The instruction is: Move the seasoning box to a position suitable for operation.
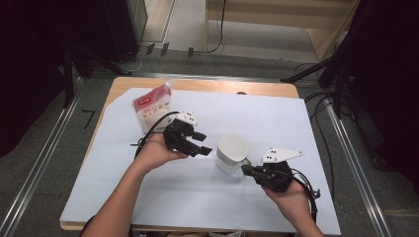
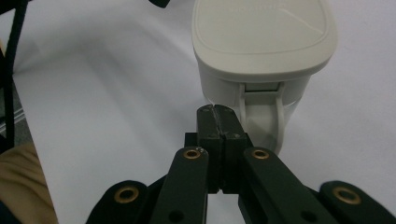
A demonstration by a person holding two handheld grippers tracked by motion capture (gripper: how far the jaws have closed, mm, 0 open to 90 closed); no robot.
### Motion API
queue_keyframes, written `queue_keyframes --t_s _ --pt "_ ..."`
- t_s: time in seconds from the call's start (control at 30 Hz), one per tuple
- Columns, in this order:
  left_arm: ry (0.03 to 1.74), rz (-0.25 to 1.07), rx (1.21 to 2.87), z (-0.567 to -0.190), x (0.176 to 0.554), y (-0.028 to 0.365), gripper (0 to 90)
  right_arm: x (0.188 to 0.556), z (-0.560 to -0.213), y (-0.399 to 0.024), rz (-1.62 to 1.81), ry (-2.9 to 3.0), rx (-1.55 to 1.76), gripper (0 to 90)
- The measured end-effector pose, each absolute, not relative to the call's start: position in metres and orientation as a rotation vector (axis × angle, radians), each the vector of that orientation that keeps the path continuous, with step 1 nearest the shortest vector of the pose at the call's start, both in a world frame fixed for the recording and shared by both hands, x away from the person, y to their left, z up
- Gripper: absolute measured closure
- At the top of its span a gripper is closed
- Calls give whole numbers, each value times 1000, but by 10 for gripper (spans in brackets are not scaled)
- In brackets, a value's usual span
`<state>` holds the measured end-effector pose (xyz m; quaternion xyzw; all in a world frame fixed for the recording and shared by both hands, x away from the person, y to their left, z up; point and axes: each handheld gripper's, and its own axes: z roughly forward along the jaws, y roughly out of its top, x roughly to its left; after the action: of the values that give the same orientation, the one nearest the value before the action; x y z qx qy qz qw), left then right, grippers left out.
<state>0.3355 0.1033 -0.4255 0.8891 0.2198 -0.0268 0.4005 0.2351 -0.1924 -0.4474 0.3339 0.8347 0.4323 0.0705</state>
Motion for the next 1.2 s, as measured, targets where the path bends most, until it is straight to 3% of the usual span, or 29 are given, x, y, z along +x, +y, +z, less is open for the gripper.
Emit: queue_keyframes --t_s 0.93,1.2 --pt "523 -46 2240 -425 331 99 362 262 -463 -211 1233 2517 1092 900" --pt "544 -64 2220 -425 331 98 305 272 -464 -218 1222 2511 1116 900"
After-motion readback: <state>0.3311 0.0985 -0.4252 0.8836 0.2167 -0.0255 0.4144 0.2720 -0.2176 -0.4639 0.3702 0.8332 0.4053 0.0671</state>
